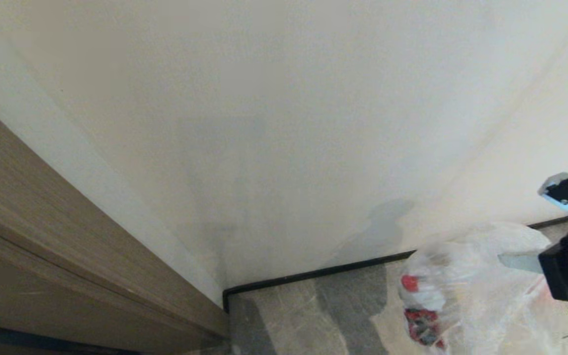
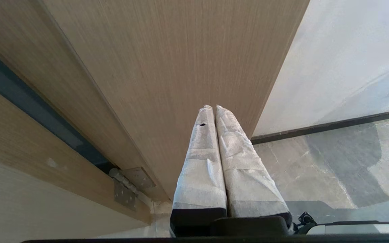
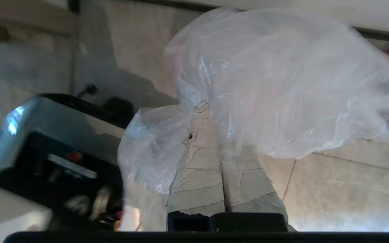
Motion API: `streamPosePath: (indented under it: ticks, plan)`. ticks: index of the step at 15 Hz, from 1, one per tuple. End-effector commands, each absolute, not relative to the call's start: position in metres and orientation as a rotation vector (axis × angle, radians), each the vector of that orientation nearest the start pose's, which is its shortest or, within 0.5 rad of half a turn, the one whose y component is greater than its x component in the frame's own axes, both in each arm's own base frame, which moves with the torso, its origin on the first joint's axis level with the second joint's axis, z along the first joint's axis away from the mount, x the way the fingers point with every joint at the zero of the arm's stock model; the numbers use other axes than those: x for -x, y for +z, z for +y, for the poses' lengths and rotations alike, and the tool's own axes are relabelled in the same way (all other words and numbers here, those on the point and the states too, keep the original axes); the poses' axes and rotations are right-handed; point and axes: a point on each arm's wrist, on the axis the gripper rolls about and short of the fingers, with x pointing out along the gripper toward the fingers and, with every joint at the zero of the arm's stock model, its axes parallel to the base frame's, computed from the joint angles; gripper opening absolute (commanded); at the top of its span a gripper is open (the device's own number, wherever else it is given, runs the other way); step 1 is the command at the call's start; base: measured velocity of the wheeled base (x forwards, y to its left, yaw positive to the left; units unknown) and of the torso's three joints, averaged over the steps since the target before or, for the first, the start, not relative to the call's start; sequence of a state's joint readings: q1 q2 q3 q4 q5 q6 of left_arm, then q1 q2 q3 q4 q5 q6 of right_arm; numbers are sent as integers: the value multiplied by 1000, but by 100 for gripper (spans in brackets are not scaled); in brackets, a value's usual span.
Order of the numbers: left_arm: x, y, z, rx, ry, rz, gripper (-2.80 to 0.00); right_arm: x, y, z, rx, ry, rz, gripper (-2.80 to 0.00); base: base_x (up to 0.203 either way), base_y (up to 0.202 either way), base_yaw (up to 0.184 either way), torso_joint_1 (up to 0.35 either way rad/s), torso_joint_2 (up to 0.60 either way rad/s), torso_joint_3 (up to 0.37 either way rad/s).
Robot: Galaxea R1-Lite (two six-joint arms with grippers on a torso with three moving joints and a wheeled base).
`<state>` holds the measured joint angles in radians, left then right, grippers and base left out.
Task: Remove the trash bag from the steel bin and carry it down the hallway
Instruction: Put the trash bag at the door
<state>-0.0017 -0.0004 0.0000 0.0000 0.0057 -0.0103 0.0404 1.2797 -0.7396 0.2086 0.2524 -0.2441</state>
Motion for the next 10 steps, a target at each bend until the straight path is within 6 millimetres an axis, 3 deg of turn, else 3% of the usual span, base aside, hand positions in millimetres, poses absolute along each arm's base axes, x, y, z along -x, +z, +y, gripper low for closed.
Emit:
streamPosePath:
  ticks: [1, 4, 10]
  plan:
    - [23, 75, 0, 11, 5, 2, -280, -210, 161, 14, 156, 384, 780, -280, 0, 0, 0, 0, 0, 0]
    - [23, 75, 0, 11, 5, 0, -280, -232, 123, 17, 230, 427, 795, -280, 0, 0, 0, 0, 0, 0]
    - [23, 75, 0, 11, 5, 2, -280, -263, 86, 25, 300, 475, 768, -280, 0, 0, 0, 0, 0, 0]
